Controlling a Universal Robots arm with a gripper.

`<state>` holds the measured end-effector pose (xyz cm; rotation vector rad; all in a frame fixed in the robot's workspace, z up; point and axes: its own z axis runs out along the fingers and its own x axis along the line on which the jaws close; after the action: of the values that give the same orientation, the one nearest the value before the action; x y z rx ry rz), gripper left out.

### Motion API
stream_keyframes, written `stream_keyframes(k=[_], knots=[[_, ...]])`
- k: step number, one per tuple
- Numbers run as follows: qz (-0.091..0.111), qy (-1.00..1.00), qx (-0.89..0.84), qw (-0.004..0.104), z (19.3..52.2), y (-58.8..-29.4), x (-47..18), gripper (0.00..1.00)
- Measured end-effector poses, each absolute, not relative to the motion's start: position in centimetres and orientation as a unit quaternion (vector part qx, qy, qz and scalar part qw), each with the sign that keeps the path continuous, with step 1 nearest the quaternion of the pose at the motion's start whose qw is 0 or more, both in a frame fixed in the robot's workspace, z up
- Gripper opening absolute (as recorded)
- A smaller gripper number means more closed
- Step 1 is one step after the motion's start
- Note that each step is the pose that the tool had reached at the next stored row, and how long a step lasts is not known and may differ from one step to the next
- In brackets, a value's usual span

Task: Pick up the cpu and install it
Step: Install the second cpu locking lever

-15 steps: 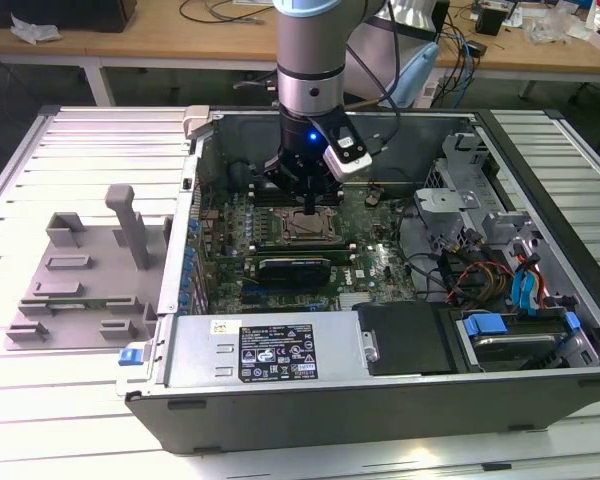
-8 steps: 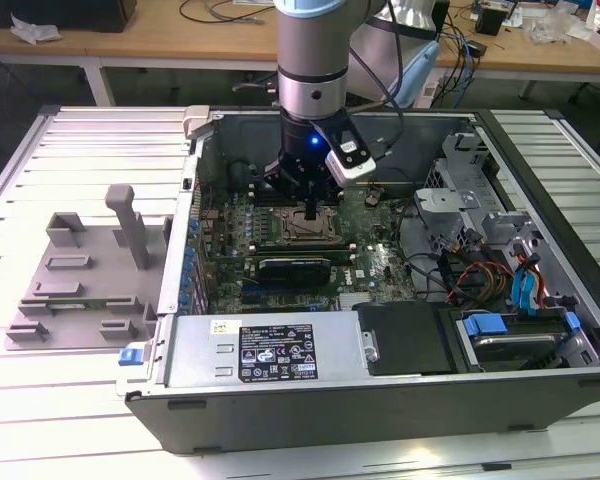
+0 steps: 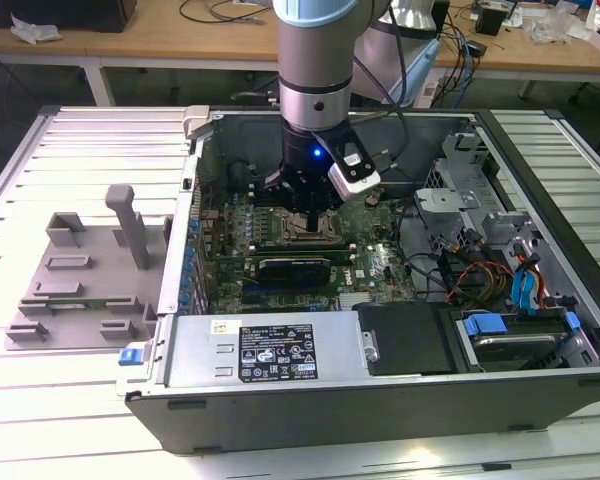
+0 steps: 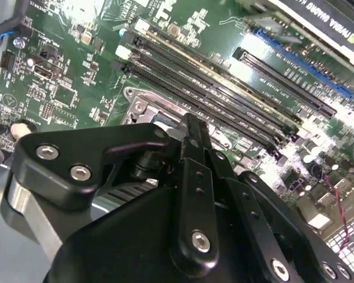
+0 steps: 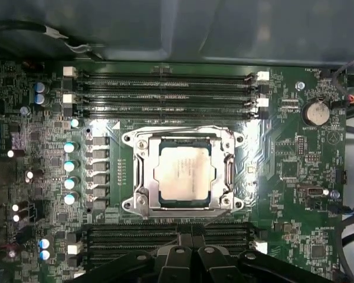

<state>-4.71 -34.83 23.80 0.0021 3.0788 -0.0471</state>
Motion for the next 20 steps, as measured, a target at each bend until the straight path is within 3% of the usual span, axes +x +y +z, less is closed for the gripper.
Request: stream_keyframes(k=[11,13,14,20], knots=[[-0.016,0.999,0.001,0.031,23.61,-35.21,-5.67,0.11],[-0.016,1.0,0.0,0.009,23.55,-35.28,-5.53,0.11],[-0.016,1.0,0.0,0.005,23.55,-35.29,-5.53,0.11],[-0.016,1.0,-0.022,0.005,23.4,-35.4,-5.59,0.11]])
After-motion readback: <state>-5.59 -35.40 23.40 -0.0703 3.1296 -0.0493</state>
